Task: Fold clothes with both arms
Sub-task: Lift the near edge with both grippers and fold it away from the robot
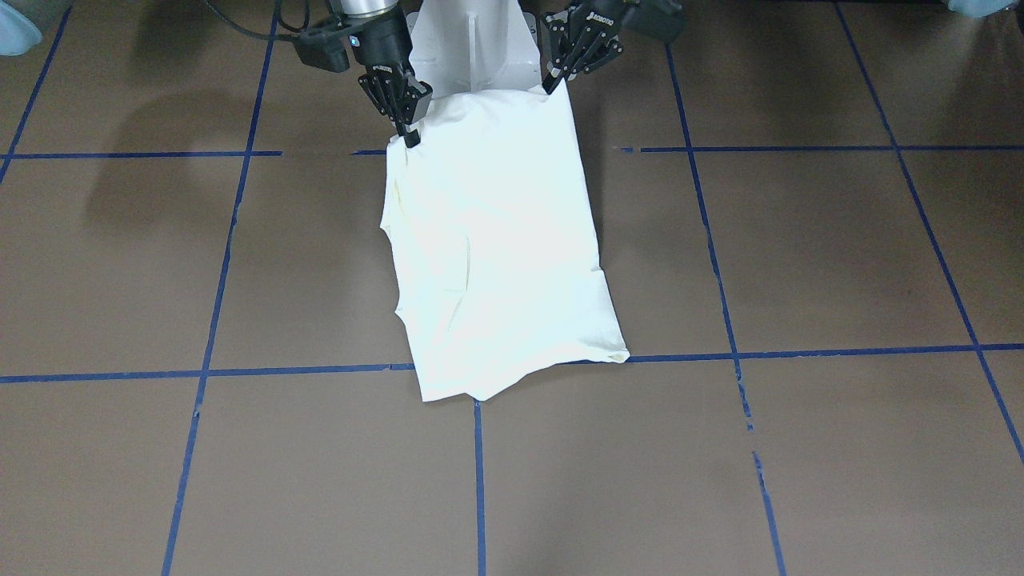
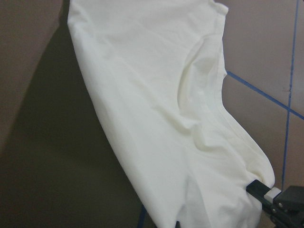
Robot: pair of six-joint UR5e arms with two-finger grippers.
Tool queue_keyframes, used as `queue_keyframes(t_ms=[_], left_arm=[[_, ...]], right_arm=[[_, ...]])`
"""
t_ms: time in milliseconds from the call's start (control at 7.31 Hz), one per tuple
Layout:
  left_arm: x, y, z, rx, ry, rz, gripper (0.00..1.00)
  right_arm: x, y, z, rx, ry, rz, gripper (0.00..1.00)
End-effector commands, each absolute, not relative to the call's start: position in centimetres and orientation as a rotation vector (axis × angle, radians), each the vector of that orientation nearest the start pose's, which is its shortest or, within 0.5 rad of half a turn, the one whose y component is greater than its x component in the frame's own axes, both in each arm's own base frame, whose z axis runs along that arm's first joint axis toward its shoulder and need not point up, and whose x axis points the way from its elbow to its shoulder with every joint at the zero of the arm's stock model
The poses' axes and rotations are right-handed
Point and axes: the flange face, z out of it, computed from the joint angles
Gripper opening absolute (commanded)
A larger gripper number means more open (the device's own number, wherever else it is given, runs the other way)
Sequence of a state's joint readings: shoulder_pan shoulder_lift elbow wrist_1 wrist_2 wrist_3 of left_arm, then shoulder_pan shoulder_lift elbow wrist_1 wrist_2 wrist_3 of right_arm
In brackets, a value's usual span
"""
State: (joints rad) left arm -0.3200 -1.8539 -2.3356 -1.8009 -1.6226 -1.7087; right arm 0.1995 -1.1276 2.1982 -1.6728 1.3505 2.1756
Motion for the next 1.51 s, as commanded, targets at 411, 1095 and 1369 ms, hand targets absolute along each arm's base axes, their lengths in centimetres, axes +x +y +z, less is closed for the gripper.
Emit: queue_keyframes(t_ms=[411, 1095, 1369], left_arm=[[40.1, -34.4, 17.5, 0.239, 1.126, -0.311, 0.0], [43.2, -46.1, 20.9, 0.331, 0.952, -0.352, 0.0], [44.8, -49.4, 23.6, 0.36, 0.936, -0.347, 0.0]], right_arm=[[-49.5, -34.7, 16.0, 0.127, -0.935, 0.893, 0.0], [-58.1, -47.0, 18.2, 0.16, -0.894, 0.941, 0.0], [-58.4, -48.9, 19.9, 0.163, -0.85, 0.942, 0.0]])
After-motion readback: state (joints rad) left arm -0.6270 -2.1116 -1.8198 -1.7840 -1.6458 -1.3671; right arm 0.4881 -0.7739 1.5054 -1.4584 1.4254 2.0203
